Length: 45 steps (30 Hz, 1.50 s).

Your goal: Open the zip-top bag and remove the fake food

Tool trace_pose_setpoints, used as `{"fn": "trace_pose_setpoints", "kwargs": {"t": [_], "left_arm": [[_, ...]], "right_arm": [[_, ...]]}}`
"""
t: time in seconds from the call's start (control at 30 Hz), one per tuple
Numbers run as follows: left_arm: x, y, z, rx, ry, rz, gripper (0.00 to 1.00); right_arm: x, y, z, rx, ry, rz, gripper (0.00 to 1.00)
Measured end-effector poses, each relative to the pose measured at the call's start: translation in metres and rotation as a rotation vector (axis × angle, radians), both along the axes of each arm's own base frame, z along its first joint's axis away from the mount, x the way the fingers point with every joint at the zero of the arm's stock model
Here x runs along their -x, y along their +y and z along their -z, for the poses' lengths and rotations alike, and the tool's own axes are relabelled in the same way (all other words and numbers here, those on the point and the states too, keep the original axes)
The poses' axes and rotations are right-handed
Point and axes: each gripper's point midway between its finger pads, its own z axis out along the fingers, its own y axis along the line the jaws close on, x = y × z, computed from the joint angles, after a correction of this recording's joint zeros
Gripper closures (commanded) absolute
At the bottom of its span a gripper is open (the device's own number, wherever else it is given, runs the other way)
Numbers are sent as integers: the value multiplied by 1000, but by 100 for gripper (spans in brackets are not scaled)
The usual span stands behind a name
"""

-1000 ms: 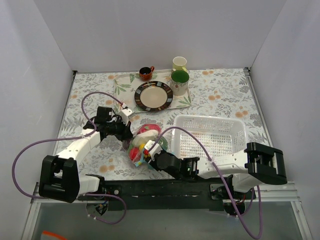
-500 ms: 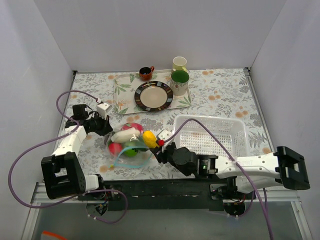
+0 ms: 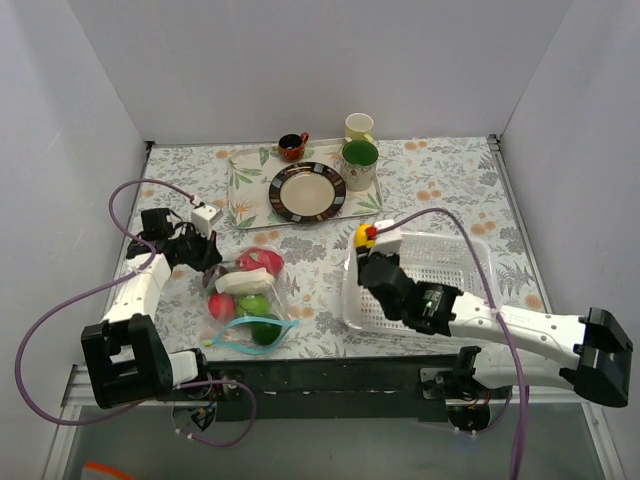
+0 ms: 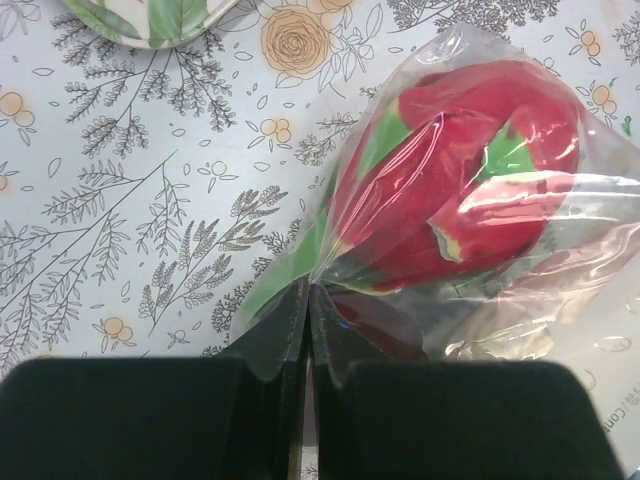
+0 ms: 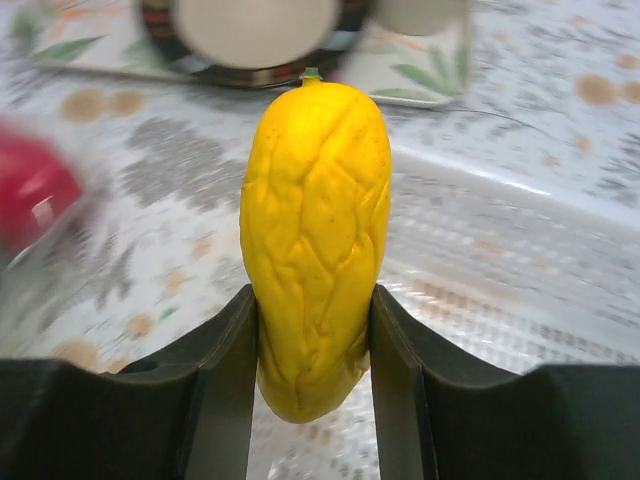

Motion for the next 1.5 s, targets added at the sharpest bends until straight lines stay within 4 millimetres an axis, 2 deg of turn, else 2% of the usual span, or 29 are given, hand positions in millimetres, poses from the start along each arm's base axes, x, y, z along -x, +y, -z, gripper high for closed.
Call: {"fn": "trace_pose_setpoints", "kwargs": {"t": [0.07,0.1,0.17,0.2,0.3,0.43,0.67,0.73,0.93,1.03,1.1,1.2,1.33,1.4,1.47,1.5], "left_arm": [[1,2,-4,-11,-13,-9,100],[2,3,-4,-19,-18,-20,100],[4,6,-3,-34,-16,-40,100],[6,8,0,-43,-10,-52,100],[12,13,12,-62,25,-94,100],[12,22,18,-90,38,-141,100],[5,49,22,-140,35,-236,100],[5,55,24,-149,39,-261,100],[8,62,28,-151,50,-304,100],[11,63,29,-155,47,-318,100],[14,64,30,-161,42,-327,100],[17,68,32,-173,42,-346,100],[20,72,35,-184,55,-369,100],[22,73,36,-186,66,-377,100],[24,72,37,-182,77,-383,100],[26,72,37,-179,83,-386,100]], "right_arm": [[-22,-35,2,-1,33,145,82],[-26,-51,4,6,48,195,56],[-26,-68,8,20,73,239,35],[-24,-71,10,23,85,243,17],[-21,-74,21,59,126,237,5],[-17,-70,40,175,212,207,2],[-19,-27,25,158,271,53,2],[-25,-17,28,162,296,24,2],[-60,13,52,177,396,-42,7],[-67,51,49,180,397,-141,11],[-62,78,41,190,365,-211,13],[-38,116,22,214,274,-322,18],[32,154,3,203,162,-549,24],[72,156,2,174,155,-681,24],[96,148,4,136,164,-775,21],[101,144,5,119,170,-805,20]]}}
